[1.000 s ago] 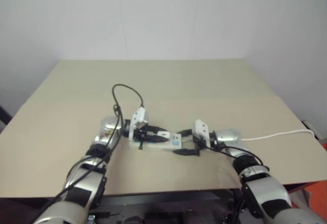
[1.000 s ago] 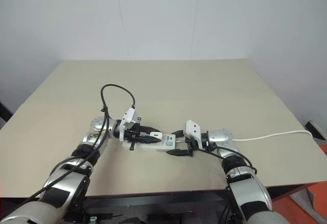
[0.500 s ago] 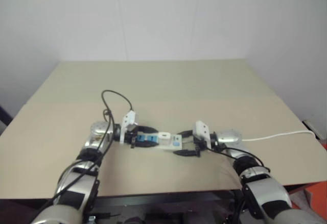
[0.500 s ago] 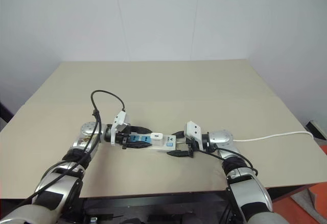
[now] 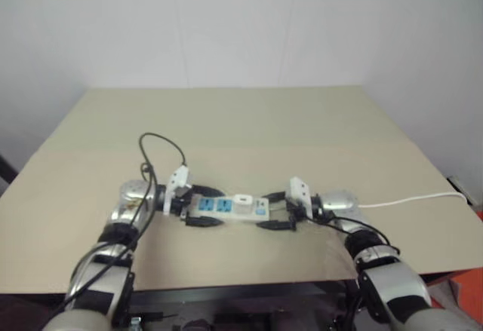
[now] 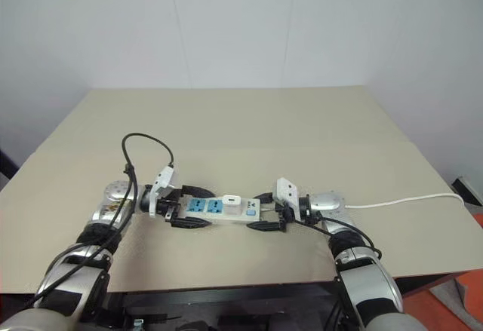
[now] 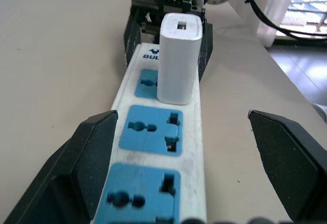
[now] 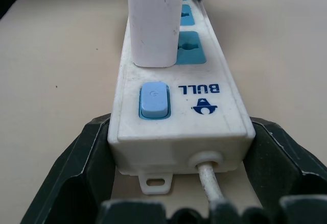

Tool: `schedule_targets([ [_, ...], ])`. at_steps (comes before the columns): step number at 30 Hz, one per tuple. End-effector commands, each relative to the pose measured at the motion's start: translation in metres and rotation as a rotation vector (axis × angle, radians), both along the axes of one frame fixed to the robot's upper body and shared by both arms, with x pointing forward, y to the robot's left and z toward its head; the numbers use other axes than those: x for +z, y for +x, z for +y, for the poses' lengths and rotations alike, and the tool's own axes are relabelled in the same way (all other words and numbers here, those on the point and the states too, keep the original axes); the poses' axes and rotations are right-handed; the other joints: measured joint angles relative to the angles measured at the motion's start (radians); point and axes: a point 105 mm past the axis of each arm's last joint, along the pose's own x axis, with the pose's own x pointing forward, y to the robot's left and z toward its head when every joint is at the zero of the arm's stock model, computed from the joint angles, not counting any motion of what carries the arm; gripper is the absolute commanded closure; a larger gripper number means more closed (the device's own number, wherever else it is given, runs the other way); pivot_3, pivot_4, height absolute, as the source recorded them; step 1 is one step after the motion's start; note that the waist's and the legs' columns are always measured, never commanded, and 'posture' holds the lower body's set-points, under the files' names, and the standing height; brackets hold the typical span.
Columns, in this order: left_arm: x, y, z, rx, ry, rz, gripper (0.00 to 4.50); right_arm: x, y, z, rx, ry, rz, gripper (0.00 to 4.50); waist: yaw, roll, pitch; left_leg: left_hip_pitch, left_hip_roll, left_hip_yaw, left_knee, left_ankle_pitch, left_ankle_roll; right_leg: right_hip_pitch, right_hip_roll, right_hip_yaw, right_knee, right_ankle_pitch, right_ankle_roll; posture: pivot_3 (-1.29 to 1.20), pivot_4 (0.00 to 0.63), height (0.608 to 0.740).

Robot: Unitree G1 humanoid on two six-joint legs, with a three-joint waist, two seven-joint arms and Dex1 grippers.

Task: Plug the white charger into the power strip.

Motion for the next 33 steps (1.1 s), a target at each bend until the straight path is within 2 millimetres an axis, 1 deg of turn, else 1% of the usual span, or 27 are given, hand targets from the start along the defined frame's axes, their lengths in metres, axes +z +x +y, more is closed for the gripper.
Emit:
schedule_targets([
  [1,0.038,0.003,0.018,0.055,-0.073,-0.093,0.00,0.004,0.002,-0.015,-0.025,-0.013,0.005,0.05,0.002,0.000,0.001,-0.003,0.000,0.000,0.000,0.000,0.000,-0.003,0.000,0.000,0.000,0.000,0.000,0.00,0.150,0.740],
  [4,0.050,0.001,0.038,0.140,-0.088,-0.117,0.00,0.013,0.000,-0.024,-0.022,0.000,-0.031,0.02,0.003,0.001,0.002,-0.015,0.000,0.000,0.000,0.000,0.000,-0.016,-0.001,0.000,0.001,0.000,0.000,0.00,0.150,0.740],
  [7,0.054,-0.009,0.056,0.210,-0.071,-0.139,0.00,0.028,-0.007,-0.037,-0.013,0.013,-0.087,0.02,0.006,0.001,0.003,-0.021,0.000,-0.001,-0.001,0.000,0.001,-0.019,-0.002,-0.002,0.002,0.000,0.000,0.00,0.150,0.740],
  [11,0.049,-0.033,0.084,0.281,0.022,-0.148,0.00,0.055,-0.021,-0.066,-0.069,0.000,-0.205,0.02,0.009,0.002,0.005,-0.027,0.000,-0.001,-0.002,-0.002,0.002,-0.024,-0.004,-0.003,-0.002,0.001,0.001,0.00,0.150,0.740],
  [12,0.049,-0.037,0.088,0.291,0.033,-0.141,0.00,0.058,-0.026,-0.072,-0.075,-0.010,-0.204,0.02,0.010,0.002,0.006,-0.029,0.000,-0.001,-0.002,-0.003,0.002,-0.026,-0.005,-0.003,-0.002,0.000,0.001,0.00,0.150,0.740],
  [14,0.048,-0.050,0.100,0.321,0.061,-0.122,0.00,0.068,-0.039,-0.092,-0.093,-0.027,-0.201,0.02,0.014,0.002,0.007,-0.034,-0.001,-0.001,-0.002,-0.003,0.002,-0.031,-0.006,-0.004,-0.001,0.001,0.001,0.00,0.150,0.740],
  [16,0.047,-0.060,0.109,0.355,0.078,-0.109,0.00,0.076,-0.048,-0.109,-0.131,-0.049,-0.197,0.02,0.020,0.002,0.009,-0.032,-0.001,-0.001,-0.002,-0.003,0.002,-0.031,-0.007,-0.004,-0.003,0.000,0.000,0.00,0.150,0.740],
  [20,0.046,-0.074,0.114,0.390,0.085,-0.099,0.00,0.083,-0.059,-0.136,-0.208,-0.087,-0.191,0.02,0.030,0.002,0.010,-0.030,-0.001,0.000,-0.002,-0.002,0.001,-0.029,-0.008,-0.005,-0.005,0.000,-0.001,0.00,0.150,0.740],
  [23,0.044,-0.078,0.114,0.405,0.092,-0.092,0.00,0.087,-0.063,-0.148,-0.243,-0.115,-0.189,0.02,0.031,0.002,0.010,-0.028,-0.001,0.001,-0.001,-0.001,0.000,-0.028,-0.007,-0.004,-0.004,0.000,-0.001,0.00,0.150,0.740],
  [26,0.042,-0.079,0.113,0.409,0.098,-0.092,0.00,0.089,-0.066,-0.153,-0.256,-0.123,-0.188,0.02,0.032,0.002,0.010,-0.027,0.000,0.002,-0.001,0.000,0.000,-0.028,-0.004,-0.003,-0.003,0.000,-0.001,0.00,0.150,0.740],
  [33,0.044,-0.072,0.103,0.401,0.074,-0.111,0.00,0.094,-0.072,-0.158,-0.285,-0.127,-0.186,0.02,0.033,0.001,0.011,-0.025,0.001,0.005,-0.001,0.000,0.000,-0.026,-0.002,-0.001,-0.002,0.000,-0.001,0.00,0.150,0.740],
])
